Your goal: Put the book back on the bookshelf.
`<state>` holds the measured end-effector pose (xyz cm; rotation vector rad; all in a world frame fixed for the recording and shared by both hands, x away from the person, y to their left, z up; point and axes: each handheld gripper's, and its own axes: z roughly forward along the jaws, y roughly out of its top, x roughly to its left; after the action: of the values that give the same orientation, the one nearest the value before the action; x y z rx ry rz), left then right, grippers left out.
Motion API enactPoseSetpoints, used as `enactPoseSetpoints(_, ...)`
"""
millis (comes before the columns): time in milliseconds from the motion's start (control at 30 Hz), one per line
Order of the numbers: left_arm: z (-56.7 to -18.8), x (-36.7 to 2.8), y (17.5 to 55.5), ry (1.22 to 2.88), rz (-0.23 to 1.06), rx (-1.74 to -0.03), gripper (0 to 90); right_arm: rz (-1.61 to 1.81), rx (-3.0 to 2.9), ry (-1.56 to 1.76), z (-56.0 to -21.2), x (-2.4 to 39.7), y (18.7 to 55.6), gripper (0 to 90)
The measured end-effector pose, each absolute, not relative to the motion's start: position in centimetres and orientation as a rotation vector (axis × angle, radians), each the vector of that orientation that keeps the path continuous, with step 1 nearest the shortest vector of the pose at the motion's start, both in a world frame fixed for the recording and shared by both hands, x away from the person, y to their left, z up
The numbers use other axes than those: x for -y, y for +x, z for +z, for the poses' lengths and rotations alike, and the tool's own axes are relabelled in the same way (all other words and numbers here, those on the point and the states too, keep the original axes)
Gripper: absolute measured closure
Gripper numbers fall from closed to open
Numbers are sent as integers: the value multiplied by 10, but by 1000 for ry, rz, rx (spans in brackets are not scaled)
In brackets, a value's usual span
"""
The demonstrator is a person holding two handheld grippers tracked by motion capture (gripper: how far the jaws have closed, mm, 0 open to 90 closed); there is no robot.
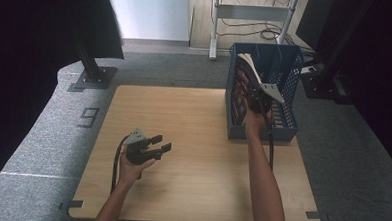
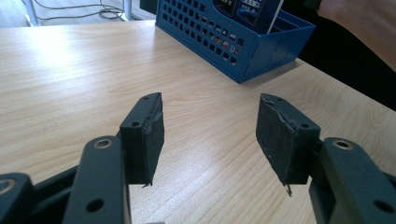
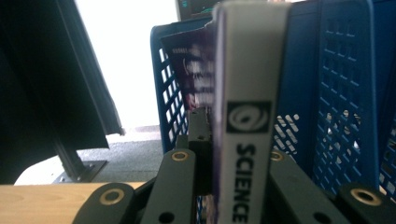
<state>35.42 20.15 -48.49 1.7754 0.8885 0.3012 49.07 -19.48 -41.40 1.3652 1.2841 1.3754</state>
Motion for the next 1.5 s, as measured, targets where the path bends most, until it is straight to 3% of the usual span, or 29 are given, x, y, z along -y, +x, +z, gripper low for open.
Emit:
enactPoseSetpoints(1100, -483, -211, 356, 1748, 311, -908, 420, 1345, -1223, 1324, -414, 188, 526, 811)
enactPoseSetpoints(1500, -482, -206, 354, 1759, 309, -892, 420, 1348, -1381, 1185, -424, 164, 502, 767)
